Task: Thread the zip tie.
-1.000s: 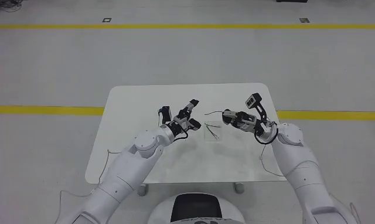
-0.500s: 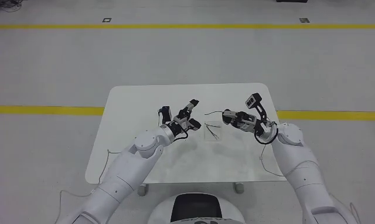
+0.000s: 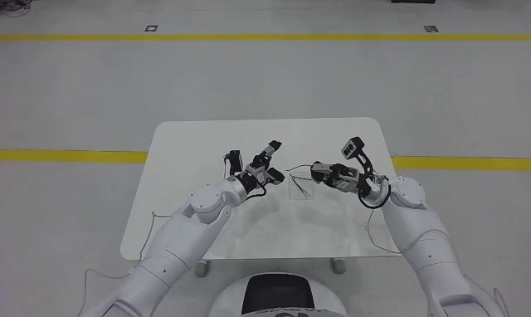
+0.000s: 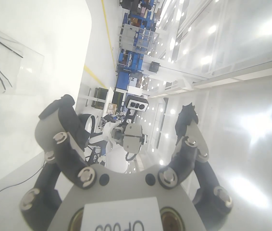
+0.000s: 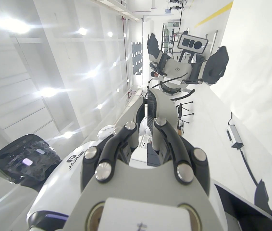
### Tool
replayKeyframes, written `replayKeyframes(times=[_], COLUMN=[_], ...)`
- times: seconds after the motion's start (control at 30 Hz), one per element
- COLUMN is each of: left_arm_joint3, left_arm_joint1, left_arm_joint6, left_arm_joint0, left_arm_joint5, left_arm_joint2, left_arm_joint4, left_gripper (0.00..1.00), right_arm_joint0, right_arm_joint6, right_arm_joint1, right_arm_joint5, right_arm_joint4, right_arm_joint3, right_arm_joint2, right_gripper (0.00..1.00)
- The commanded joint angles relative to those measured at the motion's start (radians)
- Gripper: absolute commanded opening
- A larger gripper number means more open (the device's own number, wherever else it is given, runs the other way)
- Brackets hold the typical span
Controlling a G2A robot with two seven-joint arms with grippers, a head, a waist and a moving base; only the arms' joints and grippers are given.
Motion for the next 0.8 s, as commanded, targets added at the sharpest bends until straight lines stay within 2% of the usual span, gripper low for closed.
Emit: replayKeyframes(times=[0.0, 0.07, 0.13, 0.77], left_arm_joint3=[0.000, 0.000, 0.000, 0.000], left_arm_joint1=[0.000, 0.000, 0.000, 0.000], left_arm_joint6=[0.000, 0.000, 0.000, 0.000], left_arm_joint0=[0.000, 0.000, 0.000, 0.000], left_arm_joint5=[0.000, 0.000, 0.000, 0.000], left_arm_joint2=[0.000, 0.000, 0.000, 0.000], left_arm_joint4=[0.000, 0.000, 0.000, 0.000], left_gripper=[1.00, 1.00, 1.00, 1.00], right_arm_joint0=[0.015, 0.035, 0.054, 0.054], right_arm_joint6=[0.006, 0.013, -0.017, -0.017], right_arm_joint1=[-0.004, -0.012, -0.018, -0.018], right_arm_joint5=[0.001, 0.007, -0.027, -0.027], right_arm_joint4=[0.006, 0.022, 0.004, 0.004], right_arm_joint3=[0.021, 0.052, 0.083, 0.083], right_arm_joint2=[-0.020, -0.051, -0.071, -0.071], right_gripper=[0.00, 0.00, 0.00, 0.00])
